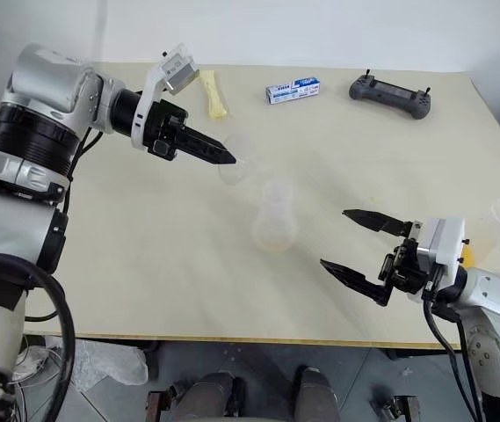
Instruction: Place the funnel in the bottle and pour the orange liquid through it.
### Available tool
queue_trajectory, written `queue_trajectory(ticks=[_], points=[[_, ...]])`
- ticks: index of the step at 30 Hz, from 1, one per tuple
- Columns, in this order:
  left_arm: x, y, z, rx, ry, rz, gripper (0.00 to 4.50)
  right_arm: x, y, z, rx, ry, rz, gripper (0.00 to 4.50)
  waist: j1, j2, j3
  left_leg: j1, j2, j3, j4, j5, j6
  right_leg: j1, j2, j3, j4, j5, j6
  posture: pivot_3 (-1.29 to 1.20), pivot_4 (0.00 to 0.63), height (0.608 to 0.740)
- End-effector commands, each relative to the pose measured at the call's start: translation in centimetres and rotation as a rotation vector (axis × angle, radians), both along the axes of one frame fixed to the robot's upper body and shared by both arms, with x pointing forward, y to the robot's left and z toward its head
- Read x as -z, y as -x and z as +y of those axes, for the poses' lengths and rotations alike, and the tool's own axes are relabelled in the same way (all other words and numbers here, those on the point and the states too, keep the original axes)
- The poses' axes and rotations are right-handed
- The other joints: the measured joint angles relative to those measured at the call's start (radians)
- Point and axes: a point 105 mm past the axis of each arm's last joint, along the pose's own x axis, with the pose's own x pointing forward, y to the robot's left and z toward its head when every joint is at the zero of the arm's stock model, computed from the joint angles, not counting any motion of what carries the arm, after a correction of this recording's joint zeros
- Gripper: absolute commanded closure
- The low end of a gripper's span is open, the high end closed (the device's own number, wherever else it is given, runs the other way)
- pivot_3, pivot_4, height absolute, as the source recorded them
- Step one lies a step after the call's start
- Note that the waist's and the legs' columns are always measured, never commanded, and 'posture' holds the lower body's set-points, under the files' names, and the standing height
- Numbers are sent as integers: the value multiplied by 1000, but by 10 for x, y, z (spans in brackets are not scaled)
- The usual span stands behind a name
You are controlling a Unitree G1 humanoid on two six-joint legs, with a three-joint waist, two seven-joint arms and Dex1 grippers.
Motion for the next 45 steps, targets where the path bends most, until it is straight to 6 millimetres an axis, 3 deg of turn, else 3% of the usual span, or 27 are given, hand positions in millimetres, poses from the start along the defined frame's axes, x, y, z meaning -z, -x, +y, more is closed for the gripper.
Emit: queue_trajectory(ticks=[1, 10, 28, 42, 45], points=[[-19, 12, -8, 114, 29, -17, 4429, -6, 3, -1, 19, -8, -46, 0, 0, 0, 0, 0, 0, 0, 0, 0, 0, 0, 0, 0, 0, 0, 0, 0, 150, 740], [-21, 18, -21, 187, 10, -30, 4429, -2, 4, 1, 43, -15, -47, 0, 0, 0, 0, 0, 0, 0, 0, 0, 0, -1, 0, 1, 2, 0, 0, 0, 150, 740], [2, 9, -32, 240, -158, -82, 4429, 3, 5, 2, 80, -28, -50, 0, 1, 0, 0, 0, 0, 1, 1, 0, 0, -1, -1, 2, 3, 0, 0, 0, 150, 740], [4, 4, -47, 264, -196, -128, 4429, 5, 8, 3, 106, -28, -55, 0, 1, 0, 0, 0, 0, 2, 1, 0, 1, -1, 0, 2, 4, 0, 0, 0, 150, 740], [3, 3, -49, 257, -196, -129, 3852, 6, 9, 2, 113, -25, -57, 0, 1, 0, 0, 0, -1, 2, 2, 0, 1, -1, -1, 2, 4, 0, 0, 0, 150, 740]])
